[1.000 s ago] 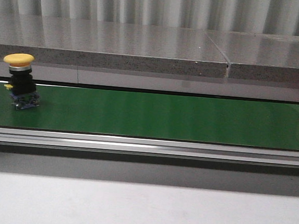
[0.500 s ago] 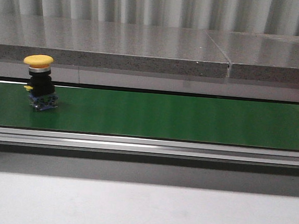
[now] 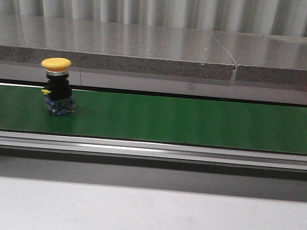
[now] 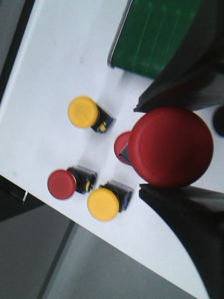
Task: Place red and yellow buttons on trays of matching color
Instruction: 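Set the red button on the belt start and open the left gripper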
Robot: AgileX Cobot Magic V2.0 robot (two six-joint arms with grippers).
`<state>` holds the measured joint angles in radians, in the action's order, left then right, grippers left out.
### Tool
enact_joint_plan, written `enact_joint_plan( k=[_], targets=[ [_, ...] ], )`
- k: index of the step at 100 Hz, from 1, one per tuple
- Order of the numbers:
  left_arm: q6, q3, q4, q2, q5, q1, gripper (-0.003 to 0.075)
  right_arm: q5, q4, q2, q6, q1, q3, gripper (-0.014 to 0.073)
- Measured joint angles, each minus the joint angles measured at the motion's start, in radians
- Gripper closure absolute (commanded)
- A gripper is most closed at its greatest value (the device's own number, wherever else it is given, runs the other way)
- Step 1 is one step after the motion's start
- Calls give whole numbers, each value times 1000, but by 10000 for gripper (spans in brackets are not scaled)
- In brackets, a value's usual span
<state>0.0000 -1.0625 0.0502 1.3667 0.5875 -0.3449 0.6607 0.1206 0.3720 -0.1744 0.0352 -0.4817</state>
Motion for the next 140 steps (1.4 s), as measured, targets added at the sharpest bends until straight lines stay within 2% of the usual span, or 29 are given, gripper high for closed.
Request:
enact_joint_plan(
  k=[30,44,66,88,95,108,113,140],
  targets=[
    [0,17,4,-20,31,198,524,0,0,0,-2,0,0,660],
    [0,60,6,-20,21,257,524,0,0,0,-2,0,0,660],
    [0,140,6,-20,-44,288,524,0,0,0,-2,0,0,660],
    [0,150,8,27,-53,288,517,0,0,0,-2,0,0,660],
    [0,150,11,44,-53,288,469,0,0,0,-2,0,0,660],
    [0,150,17,46,-58,288,248,0,0,0,-2,0,0,660],
    [0,150,20,47,-58,288,201,0,0,0,-2,0,0,660],
    [0,150,35,21,-80,326,196,0,0,0,-2,0,0,660]
  ],
)
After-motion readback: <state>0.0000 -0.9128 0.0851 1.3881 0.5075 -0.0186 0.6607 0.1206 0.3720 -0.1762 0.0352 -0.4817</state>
